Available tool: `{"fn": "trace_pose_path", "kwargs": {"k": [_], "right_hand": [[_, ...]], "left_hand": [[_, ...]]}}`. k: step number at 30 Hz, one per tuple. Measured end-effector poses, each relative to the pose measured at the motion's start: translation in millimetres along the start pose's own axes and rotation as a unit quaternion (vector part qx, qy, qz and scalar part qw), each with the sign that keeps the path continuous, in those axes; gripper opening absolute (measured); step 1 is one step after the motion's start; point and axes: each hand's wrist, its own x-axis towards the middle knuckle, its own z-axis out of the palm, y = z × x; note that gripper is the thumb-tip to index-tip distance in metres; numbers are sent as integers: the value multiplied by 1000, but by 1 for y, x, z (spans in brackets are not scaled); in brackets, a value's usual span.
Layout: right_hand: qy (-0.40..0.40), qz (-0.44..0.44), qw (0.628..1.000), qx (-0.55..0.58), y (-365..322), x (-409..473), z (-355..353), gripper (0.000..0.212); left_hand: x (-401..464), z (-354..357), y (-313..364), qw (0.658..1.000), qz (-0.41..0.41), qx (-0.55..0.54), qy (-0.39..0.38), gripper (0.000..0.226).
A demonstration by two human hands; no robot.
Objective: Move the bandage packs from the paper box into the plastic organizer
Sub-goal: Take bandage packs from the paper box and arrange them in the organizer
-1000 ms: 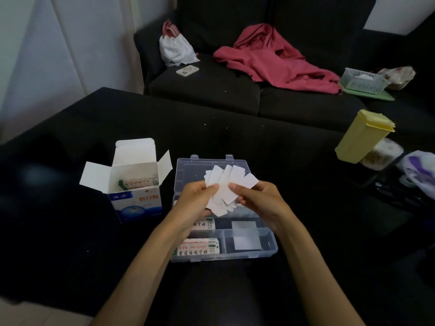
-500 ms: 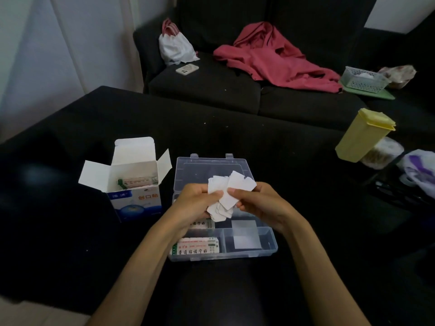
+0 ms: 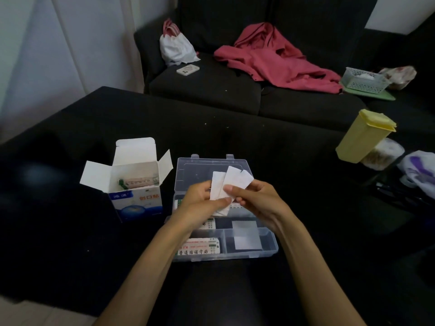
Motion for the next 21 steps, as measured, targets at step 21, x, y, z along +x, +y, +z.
{"fn": "trace_pose_path", "kwargs": {"k": [21], "right_hand": [[-109,-27,993,-24,2,-1,-7,44]], "left_hand": [[4,5,-16,928,239,249,137,47]]}}
